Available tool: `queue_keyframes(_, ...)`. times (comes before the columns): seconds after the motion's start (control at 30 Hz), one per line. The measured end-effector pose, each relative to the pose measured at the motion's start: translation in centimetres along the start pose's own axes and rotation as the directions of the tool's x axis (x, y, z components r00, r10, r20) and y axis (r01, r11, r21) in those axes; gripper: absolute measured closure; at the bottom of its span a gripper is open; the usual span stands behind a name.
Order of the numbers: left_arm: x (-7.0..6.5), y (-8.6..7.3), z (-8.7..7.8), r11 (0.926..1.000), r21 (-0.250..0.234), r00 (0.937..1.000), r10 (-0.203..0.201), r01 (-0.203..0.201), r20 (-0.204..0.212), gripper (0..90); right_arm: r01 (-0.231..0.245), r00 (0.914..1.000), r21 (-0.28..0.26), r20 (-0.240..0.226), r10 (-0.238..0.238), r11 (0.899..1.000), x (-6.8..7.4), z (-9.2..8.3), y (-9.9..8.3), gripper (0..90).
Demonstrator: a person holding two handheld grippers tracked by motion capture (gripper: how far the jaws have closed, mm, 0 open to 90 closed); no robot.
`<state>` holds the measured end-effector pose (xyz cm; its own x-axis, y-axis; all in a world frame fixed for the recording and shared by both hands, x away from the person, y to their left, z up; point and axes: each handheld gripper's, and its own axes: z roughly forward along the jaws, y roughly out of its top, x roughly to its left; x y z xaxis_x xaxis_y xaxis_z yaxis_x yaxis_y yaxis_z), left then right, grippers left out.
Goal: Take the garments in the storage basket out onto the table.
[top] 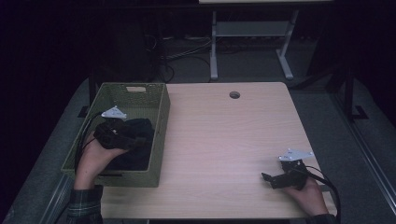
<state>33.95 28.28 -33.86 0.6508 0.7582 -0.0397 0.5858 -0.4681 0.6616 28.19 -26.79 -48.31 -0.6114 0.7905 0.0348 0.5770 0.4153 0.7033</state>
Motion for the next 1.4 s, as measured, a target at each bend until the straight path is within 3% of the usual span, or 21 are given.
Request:
queue_keyframes(0.37, 0.9, -1.6, 0.4, 0.9984, 0.056, 0.9998, -0.012, 0.013, -0.016, 14.6, 0.002, 1.0, 0.001, 0.001, -0.002, 1.0, 0.0, 0.0, 0.0, 1.3)
queue_keyframes(0.7, 1.4, -2.6, 1.6, 0.9915, 0.129, 0.9999, -0.012, 0.013, -0.011, 14.6, 0.002, 1.0, 0.001, 0.0, -0.002, 1.0, 0.0, 0.0, 0.0, 1.3)
queue_keyframes(0.93, 1.3, -2.5, 1.8, 0.9881, 0.154, 1.0, 0.008, -0.007, -0.002, 14.6, 0.001, 1.0, 0.001, 0.0, -0.001, 1.0, 0.0, 0.0, 0.0, 1.3)
queue_keyframes(1.03, 1.3, -2.3, 1.9, 0.9873, 0.156, 0.9993, 0.034, -0.031, -0.016, 14.7, 0.002, 1.0, 0.001, 0.001, -0.002, 1.0, 0.0, 0.0, 0.0, 1.3)
queue_keyframes(1.4, 1.5, -2.3, 3.1, 0.9719, 0.207, 0.9934, 0.114, -0.112, -0.002, 15.1, 0.001, 1.0, 0.001, 0.0, -0.001, 1.0, 0.0, 0.0, 0.0, 1.3)
